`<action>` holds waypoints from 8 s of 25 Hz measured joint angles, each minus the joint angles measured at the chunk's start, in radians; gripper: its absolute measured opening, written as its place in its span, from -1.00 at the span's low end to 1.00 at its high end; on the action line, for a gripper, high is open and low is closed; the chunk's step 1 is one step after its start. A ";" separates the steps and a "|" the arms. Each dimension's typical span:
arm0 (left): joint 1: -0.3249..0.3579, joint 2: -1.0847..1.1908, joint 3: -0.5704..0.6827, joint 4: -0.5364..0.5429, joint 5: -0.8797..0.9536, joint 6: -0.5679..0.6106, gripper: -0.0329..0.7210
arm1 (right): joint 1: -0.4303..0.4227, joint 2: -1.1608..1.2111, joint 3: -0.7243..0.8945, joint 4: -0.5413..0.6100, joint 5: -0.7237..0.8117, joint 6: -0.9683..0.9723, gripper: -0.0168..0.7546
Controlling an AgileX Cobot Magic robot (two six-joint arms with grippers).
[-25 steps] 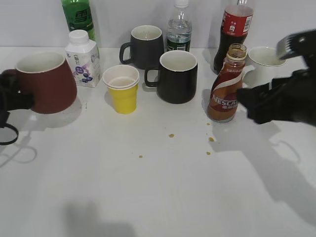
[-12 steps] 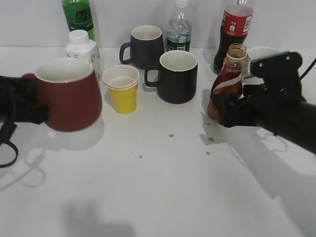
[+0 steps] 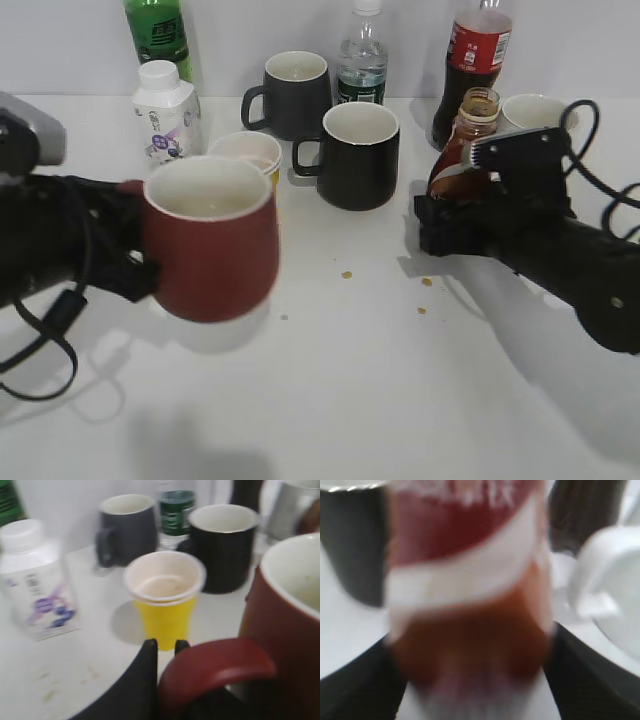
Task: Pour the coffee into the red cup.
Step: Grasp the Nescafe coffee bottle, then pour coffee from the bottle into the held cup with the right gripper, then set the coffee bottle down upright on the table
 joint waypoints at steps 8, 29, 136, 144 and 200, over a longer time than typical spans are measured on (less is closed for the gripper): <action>-0.082 0.000 0.000 0.005 0.000 0.000 -0.72 | 0.000 0.067 -0.077 0.004 -0.013 0.001 0.39; -0.083 0.362 -0.207 0.096 -0.160 0.000 -0.72 | 0.000 -0.178 -0.077 -0.237 0.055 -0.225 0.35; -0.082 0.471 -0.089 0.210 -0.525 0.104 -0.73 | 0.001 -0.189 -0.207 -0.603 0.136 -1.300 0.35; -0.082 0.471 -0.089 0.210 -0.524 0.105 -0.73 | 0.001 -0.189 -0.208 -0.599 0.134 -1.302 0.35; 0.087 0.225 0.014 -0.620 -0.598 0.292 -0.73 | 0.002 -0.187 -0.117 0.271 0.131 -0.226 0.35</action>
